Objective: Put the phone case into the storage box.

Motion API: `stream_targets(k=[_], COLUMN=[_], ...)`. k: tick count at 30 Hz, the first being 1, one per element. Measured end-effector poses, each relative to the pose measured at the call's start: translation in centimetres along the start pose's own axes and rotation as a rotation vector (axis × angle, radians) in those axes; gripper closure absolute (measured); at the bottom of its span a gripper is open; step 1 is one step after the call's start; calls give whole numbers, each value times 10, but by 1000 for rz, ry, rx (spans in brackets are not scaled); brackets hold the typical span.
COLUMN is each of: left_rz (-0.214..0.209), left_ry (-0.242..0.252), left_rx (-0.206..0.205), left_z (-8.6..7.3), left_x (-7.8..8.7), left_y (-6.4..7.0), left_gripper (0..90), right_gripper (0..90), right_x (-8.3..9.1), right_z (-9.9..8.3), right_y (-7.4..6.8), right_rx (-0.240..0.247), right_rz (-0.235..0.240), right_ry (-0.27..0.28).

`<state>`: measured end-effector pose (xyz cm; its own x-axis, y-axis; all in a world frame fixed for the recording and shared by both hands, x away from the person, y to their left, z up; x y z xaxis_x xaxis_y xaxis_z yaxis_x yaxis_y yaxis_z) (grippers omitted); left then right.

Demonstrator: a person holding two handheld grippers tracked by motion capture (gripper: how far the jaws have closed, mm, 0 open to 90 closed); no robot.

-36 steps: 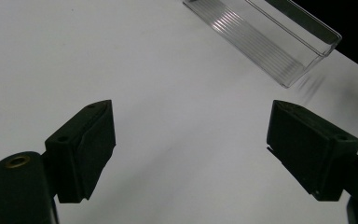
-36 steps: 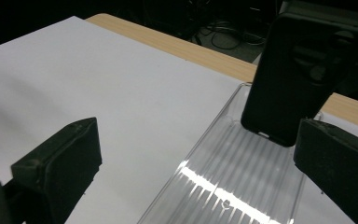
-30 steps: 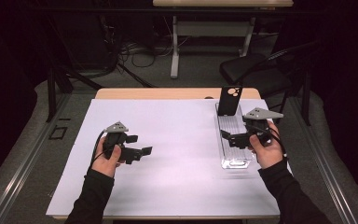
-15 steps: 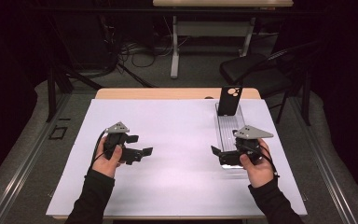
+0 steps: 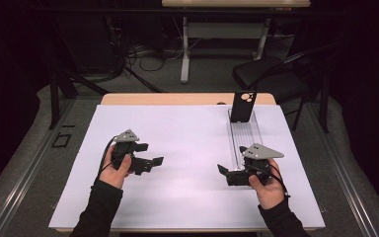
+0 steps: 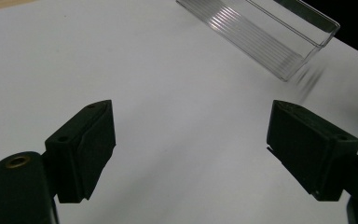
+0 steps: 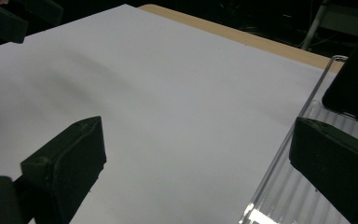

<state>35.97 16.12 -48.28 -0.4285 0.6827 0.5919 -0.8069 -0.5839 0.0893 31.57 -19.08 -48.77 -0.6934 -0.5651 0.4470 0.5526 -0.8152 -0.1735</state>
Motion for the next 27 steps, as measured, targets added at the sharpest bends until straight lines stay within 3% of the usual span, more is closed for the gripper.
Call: stream_targets(k=[18, 27], left_rz=[-4, -1], left_ry=[-7, -8], left_rx=[-12, -8], left_z=[-1, -1], left_x=[-1, -2], left_y=[2, 2], left_gripper=[157, 157], right_gripper=[46, 53], right_x=[-13, -20], right_z=[-24, -32], right_y=[-20, -25], right_rx=[58, 63], right_rz=[62, 83], right_ry=[-15, -31])
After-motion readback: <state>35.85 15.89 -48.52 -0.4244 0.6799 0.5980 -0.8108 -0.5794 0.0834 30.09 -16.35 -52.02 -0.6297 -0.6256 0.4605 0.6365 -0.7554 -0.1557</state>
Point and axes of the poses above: each handheld gripper's, and its own axes: x roughly backward along the jaws, z roughly out of its top, y roughly to its right, the point moved 2 cm from there along -x, roughly forward along the jaws, and after that the axes turned 10 degrees about -x, right-handed, at the moved point
